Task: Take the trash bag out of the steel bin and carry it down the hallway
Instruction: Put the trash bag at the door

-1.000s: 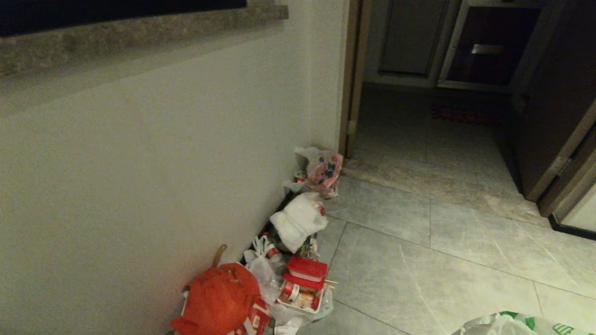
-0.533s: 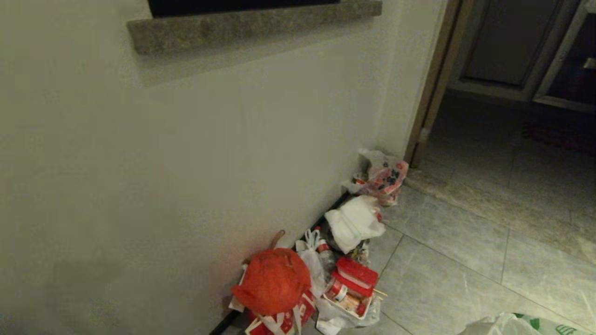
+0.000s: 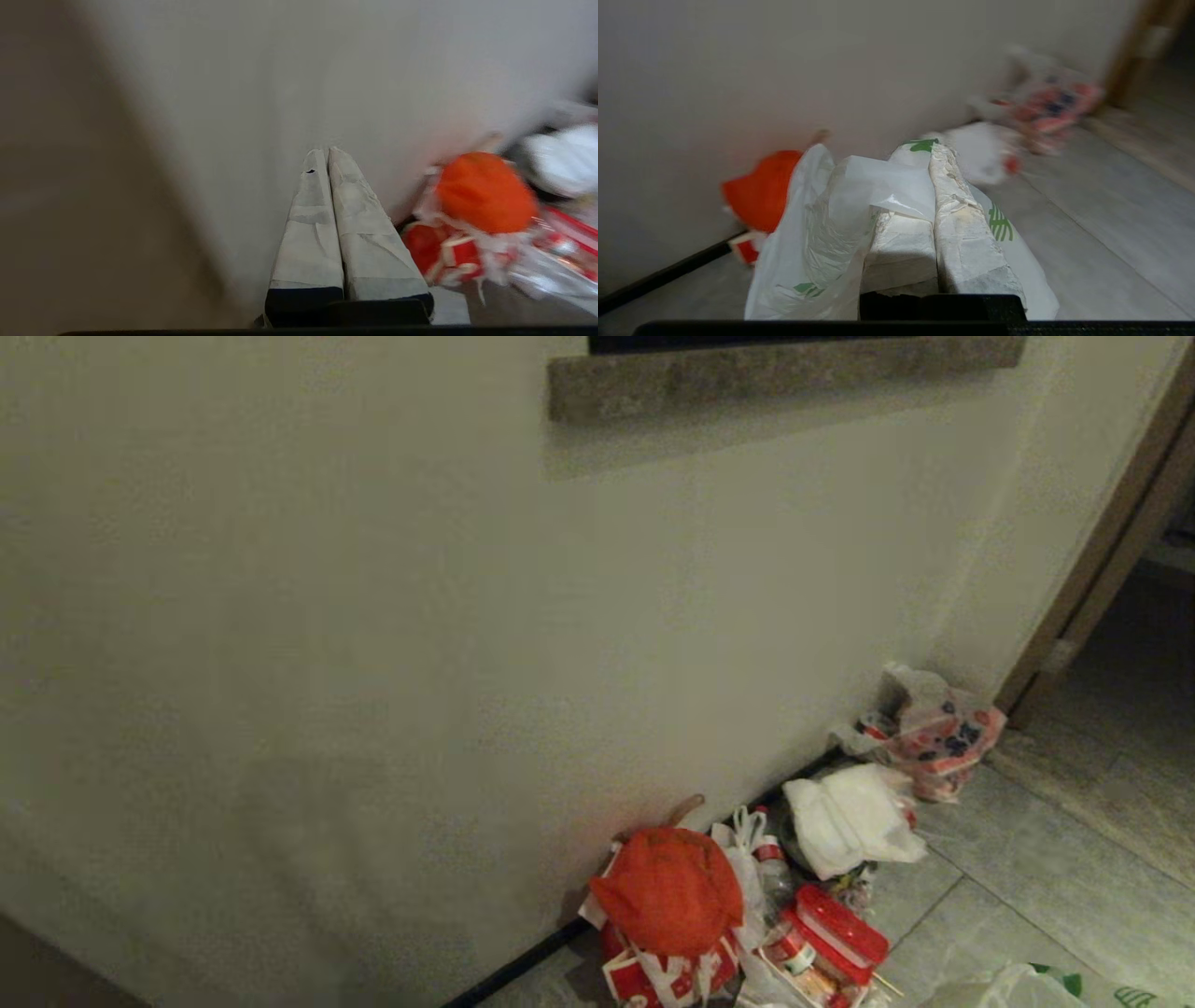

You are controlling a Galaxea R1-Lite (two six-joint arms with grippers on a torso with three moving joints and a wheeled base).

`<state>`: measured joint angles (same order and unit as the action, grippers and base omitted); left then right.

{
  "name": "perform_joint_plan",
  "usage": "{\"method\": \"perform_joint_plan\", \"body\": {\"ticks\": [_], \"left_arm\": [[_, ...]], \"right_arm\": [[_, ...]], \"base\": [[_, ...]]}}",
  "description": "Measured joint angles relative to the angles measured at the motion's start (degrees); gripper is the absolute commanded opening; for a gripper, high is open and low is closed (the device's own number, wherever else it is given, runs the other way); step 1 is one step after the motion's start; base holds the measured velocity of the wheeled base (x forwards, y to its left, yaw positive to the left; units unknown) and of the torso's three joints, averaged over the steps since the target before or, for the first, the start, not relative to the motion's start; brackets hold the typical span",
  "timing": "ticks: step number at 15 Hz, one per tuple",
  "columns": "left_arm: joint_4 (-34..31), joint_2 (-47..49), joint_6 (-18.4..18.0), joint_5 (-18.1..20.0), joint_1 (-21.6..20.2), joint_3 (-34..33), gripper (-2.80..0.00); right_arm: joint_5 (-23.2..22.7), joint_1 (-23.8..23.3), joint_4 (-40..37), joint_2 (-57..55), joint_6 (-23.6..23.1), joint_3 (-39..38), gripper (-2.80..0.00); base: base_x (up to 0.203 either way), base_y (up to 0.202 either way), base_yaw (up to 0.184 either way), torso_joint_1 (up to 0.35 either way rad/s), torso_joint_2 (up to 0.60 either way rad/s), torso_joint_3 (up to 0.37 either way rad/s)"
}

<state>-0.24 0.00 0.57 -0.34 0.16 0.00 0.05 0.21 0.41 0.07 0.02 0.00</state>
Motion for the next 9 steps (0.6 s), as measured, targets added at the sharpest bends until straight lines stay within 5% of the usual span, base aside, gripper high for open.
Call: {"method": "perform_joint_plan", "body": {"ticks": [2, 9], "left_arm": [[0.00, 0.00, 0.00, 0.02, 0.00, 0.00, -2.80], [-0.02, 0.00, 0.02, 0.03, 0.00, 0.00, -2.80]], "right_arm": [[0.00, -0.07, 0.00, 0.00, -0.02, 0.00, -2.80], [-0.01, -0.05, 0.00, 0.00, 0.00, 0.00, -2.80]], "base": [[0.000, -0.007, 0.112, 0.000, 0.00, 0.000], [0.000, 0.000, 0.000, 0.000, 0.00, 0.000]]}}
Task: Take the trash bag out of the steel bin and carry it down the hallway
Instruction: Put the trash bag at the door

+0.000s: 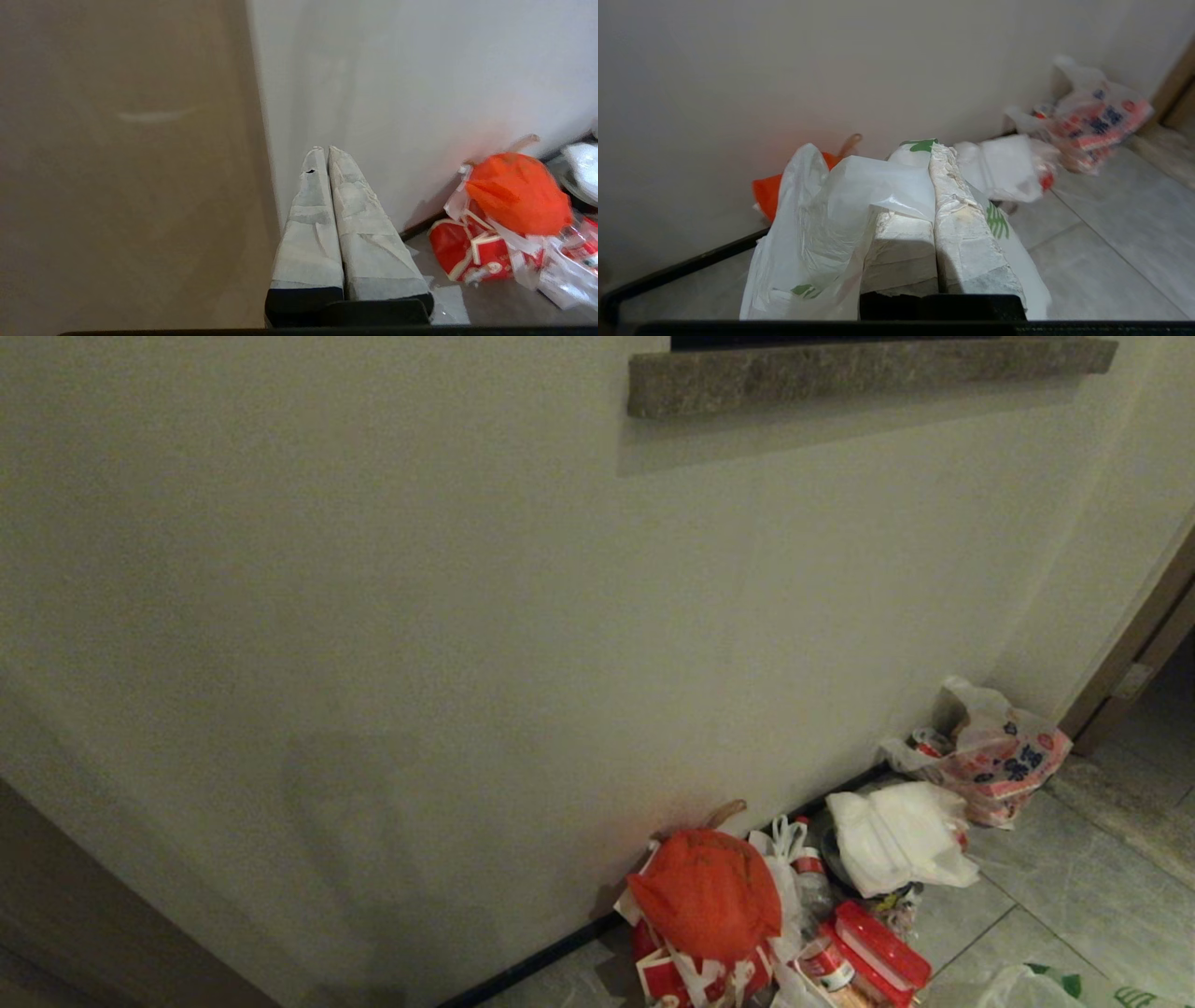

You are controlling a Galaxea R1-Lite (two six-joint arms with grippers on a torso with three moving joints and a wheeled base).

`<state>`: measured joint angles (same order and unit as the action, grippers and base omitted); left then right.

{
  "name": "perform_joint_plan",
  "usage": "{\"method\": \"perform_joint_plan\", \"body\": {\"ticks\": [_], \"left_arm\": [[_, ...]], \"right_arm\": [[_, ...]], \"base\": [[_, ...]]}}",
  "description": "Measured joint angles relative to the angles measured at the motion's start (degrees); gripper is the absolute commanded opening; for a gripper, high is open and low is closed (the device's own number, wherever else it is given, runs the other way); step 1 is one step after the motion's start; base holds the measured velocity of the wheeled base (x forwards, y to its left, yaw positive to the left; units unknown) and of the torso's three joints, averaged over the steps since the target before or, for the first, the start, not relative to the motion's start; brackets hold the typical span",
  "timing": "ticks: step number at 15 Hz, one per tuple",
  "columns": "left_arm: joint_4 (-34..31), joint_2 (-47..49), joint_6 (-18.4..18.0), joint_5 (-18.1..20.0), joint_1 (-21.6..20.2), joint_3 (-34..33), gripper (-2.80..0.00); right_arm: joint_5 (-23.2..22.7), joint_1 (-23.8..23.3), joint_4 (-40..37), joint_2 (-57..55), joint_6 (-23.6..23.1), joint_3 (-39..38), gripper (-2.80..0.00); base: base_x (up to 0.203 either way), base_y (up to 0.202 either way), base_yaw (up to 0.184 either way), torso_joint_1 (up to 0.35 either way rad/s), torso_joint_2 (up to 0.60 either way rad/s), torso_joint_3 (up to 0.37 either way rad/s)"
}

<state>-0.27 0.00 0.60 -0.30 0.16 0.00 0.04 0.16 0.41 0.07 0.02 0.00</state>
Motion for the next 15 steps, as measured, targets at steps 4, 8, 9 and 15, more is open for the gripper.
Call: {"method": "perform_joint_plan", "body": {"ticks": [4, 8, 9, 15], "left_arm": [[0.02, 0.00, -0.02, 0.01, 0.01, 0.00, -2.80], [0.02, 0.00, 0.00, 0.00, 0.00, 0.00, -2.80], [0.02, 0.00, 0.00, 0.00, 0.00, 0.00, -2.80], [0.05, 0.00, 0.00, -0.02, 0.01, 0.00, -2.80]], "right_arm": [[-0.02, 0.00, 0.00, 0.00, -0.02, 0.00, -2.80], [-0.04, 0.05, 0.01, 0.00, 0.00, 0.00, -2.80], [-0.04, 0.05, 0.02, 0.00, 0.00, 0.00, -2.80], [0.03, -0.02, -0.01, 0.00, 0.27, 0.00, -2.80]], "base": [[0.000, 0.000, 0.000, 0.000, 0.00, 0.000], [0.000, 0.000, 0.000, 0.000, 0.00, 0.000], [0.000, 0.000, 0.000, 0.000, 0.00, 0.000], [-0.002, -0.002, 0.072, 0.001, 0.00, 0.003]]}}
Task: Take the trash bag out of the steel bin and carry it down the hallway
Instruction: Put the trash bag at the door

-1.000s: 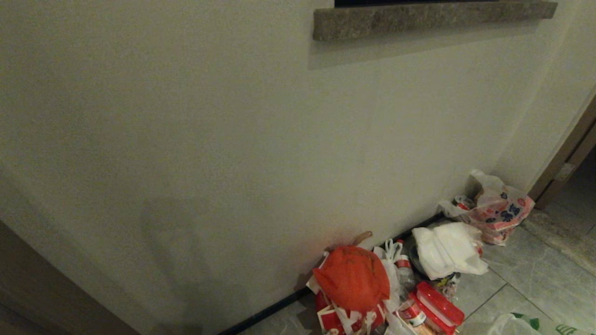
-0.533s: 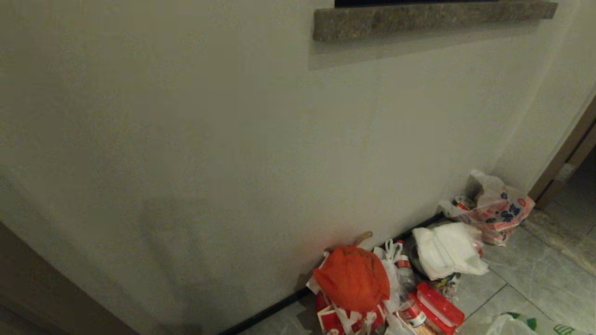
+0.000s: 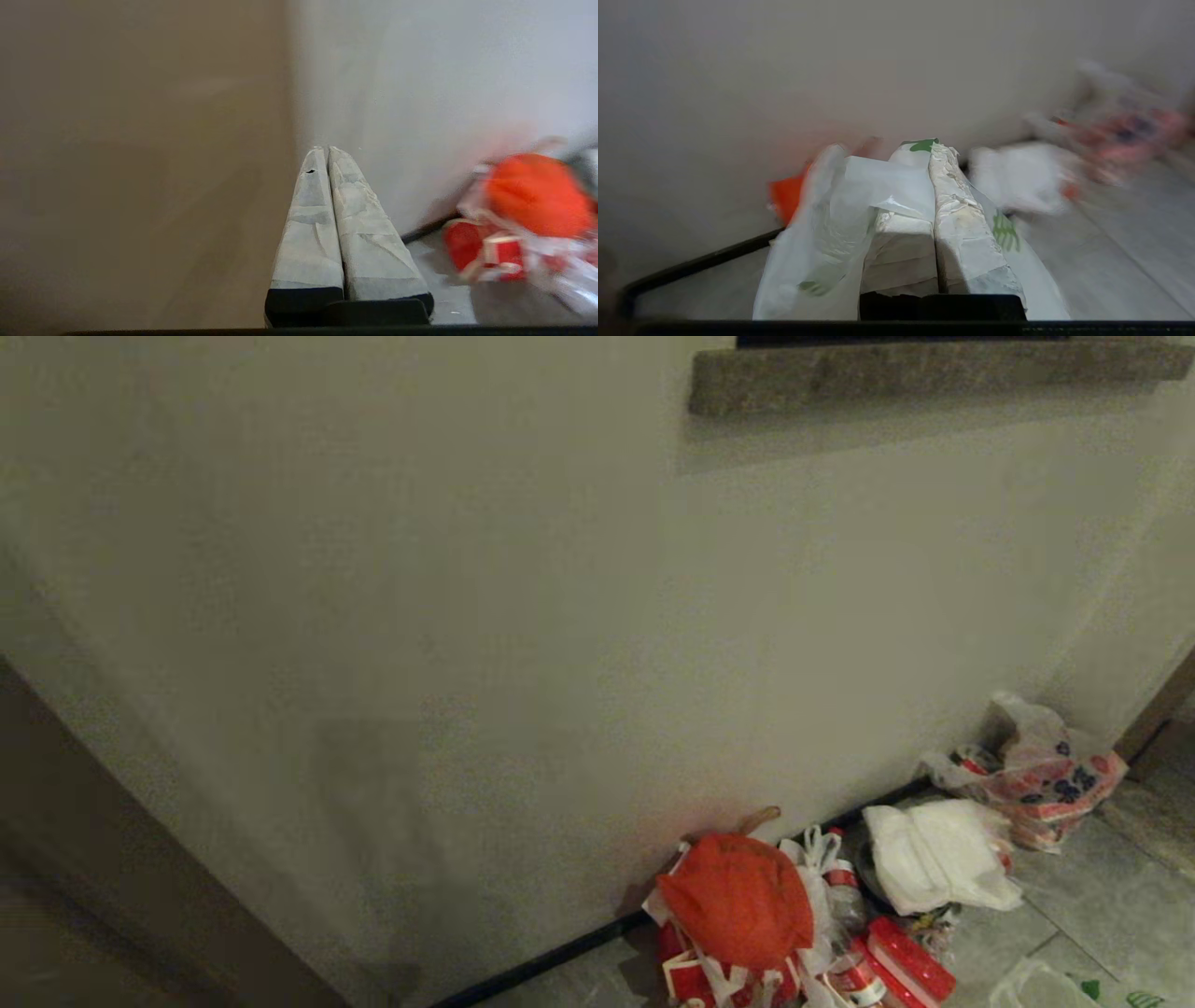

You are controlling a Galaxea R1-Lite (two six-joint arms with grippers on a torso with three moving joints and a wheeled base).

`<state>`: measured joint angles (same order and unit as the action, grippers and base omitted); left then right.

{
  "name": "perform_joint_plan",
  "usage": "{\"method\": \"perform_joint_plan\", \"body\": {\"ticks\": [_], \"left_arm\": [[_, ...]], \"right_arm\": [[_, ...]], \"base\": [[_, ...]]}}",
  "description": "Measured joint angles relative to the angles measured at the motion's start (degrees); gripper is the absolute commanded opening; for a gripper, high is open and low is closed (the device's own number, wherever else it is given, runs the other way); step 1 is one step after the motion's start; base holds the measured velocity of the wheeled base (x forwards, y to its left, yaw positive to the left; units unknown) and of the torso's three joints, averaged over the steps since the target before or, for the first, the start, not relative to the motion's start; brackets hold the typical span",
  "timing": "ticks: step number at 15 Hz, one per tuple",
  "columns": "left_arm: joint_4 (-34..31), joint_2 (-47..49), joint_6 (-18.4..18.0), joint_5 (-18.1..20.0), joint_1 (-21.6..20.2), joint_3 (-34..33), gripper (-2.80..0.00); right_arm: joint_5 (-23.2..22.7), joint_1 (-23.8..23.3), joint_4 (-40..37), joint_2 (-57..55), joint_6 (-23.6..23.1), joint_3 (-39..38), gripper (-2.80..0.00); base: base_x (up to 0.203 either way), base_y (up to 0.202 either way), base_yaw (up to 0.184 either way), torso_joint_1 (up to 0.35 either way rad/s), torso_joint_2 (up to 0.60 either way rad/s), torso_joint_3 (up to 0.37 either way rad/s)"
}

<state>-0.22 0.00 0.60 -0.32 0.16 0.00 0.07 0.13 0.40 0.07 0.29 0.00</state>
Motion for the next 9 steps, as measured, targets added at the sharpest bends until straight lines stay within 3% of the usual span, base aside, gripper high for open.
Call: {"method": "perform_joint_plan", "body": {"ticks": [6, 9], "left_arm": [[-0.03, 0.00, -0.02, -0.01, 0.02, 0.00, -2.80], [-0.05, 0.00, 0.00, -0.01, 0.02, 0.00, -2.80]], "right_arm": [[-0.05, 0.05, 0.04, 0.00, -0.09, 0.00, -2.80], [-0.07, 0.00, 0.04, 0.00, 0.00, 0.00, -2.80]], "base": [[0.001, -0.008, 0.159, 0.002, 0.00, 0.003], [0.000, -0.002, 0.020, 0.000, 0.00, 0.001]]}}
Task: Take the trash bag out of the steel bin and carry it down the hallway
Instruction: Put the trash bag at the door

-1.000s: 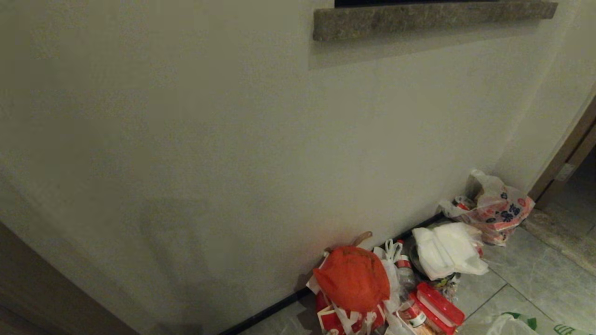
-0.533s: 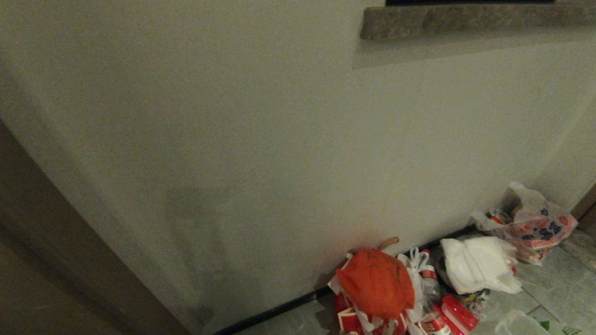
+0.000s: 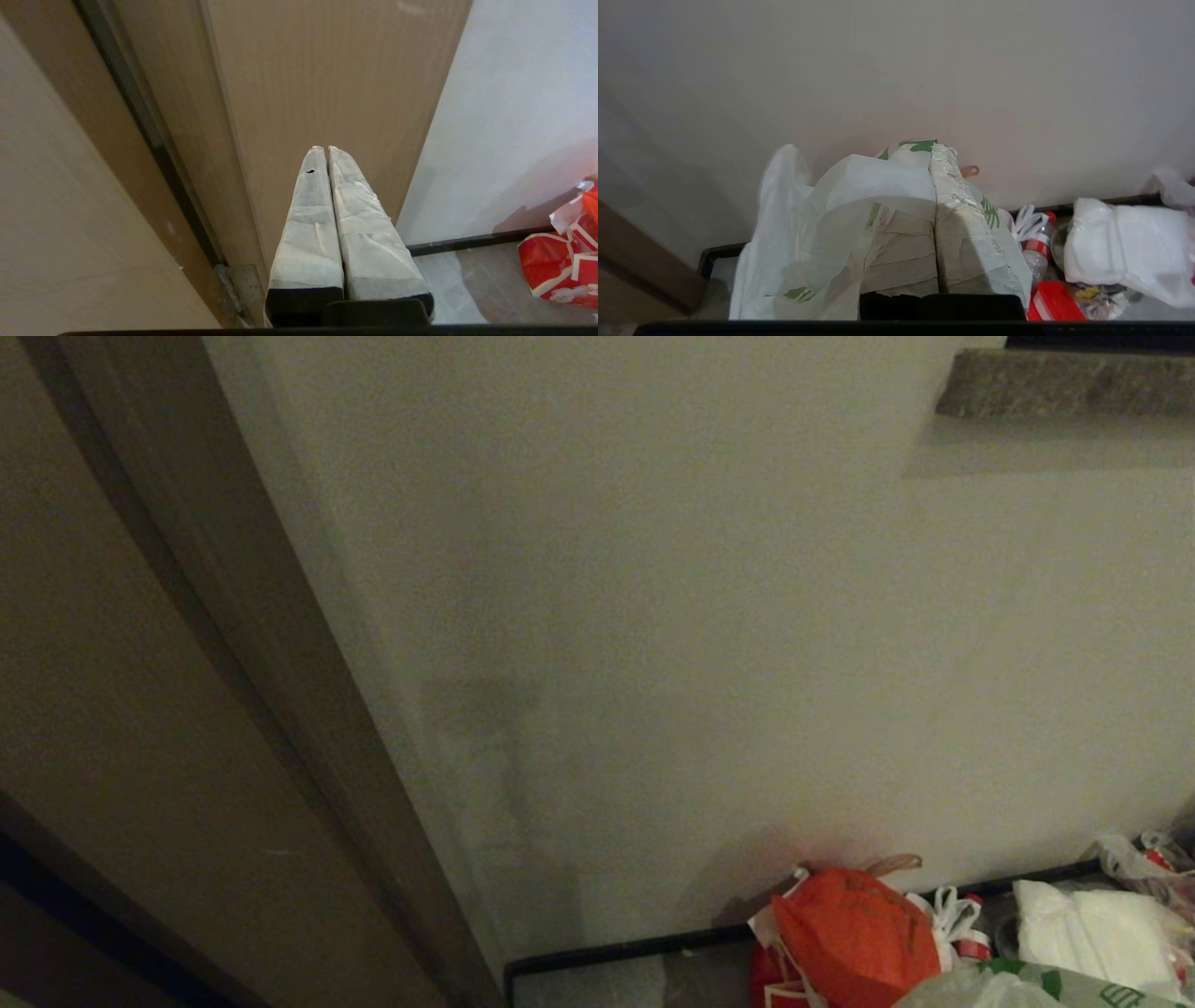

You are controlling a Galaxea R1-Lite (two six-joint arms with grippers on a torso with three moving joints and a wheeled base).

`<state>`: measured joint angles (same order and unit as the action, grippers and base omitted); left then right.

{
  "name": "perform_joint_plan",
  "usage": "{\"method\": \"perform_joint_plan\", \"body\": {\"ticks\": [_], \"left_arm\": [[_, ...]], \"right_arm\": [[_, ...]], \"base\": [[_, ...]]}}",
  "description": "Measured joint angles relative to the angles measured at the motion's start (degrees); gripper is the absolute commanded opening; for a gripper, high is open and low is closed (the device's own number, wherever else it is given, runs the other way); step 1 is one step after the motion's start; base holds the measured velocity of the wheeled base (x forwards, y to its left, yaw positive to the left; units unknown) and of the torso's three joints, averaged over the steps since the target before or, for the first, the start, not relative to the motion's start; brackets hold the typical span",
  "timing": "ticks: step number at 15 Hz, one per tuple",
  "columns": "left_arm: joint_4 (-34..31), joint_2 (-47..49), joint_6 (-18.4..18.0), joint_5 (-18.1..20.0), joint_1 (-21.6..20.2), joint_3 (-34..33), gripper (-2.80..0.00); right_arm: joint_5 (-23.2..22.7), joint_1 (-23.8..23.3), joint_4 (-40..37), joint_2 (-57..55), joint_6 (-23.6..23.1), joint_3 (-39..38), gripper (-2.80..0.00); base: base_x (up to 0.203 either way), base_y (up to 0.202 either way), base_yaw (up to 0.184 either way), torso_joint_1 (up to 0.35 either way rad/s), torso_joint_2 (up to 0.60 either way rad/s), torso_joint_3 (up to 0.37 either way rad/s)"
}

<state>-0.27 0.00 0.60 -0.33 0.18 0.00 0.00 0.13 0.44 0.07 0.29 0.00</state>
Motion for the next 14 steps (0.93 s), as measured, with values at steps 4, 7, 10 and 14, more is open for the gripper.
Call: {"method": "perform_joint_plan", "body": {"ticks": [4, 7, 10, 14], "left_arm": [[0.02, 0.00, -0.07, 0.00, 0.00, 0.00, -2.80], [0.00, 0.00, -0.11, 0.02, 0.04, 0.00, -2.80], [0.02, 0.00, -0.15, 0.01, -0.02, 0.00, -2.80], [0.00, 0.00, 0.00, 0.00, 0.04, 0.00, -2.80]], "right_arm": [[0.05, 0.02, -0.02, 0.00, 0.04, 0.00, -2.80], [0.00, 0.07, -0.02, 0.00, -0.19, 0.00, -2.80], [0.02, 0.07, -0.02, 0.00, -0.20, 0.00, -2.80], [0.02, 0.00, -0.02, 0.00, -0.29, 0.00, -2.80]], "base": [[0.000, 0.000, 0.000, 0.000, 0.00, 0.000], [0.000, 0.000, 0.000, 0.000, 0.00, 0.000], [0.000, 0.000, 0.000, 0.000, 0.00, 0.000], [0.000, 0.000, 0.000, 0.002, 0.00, -0.055]]}}
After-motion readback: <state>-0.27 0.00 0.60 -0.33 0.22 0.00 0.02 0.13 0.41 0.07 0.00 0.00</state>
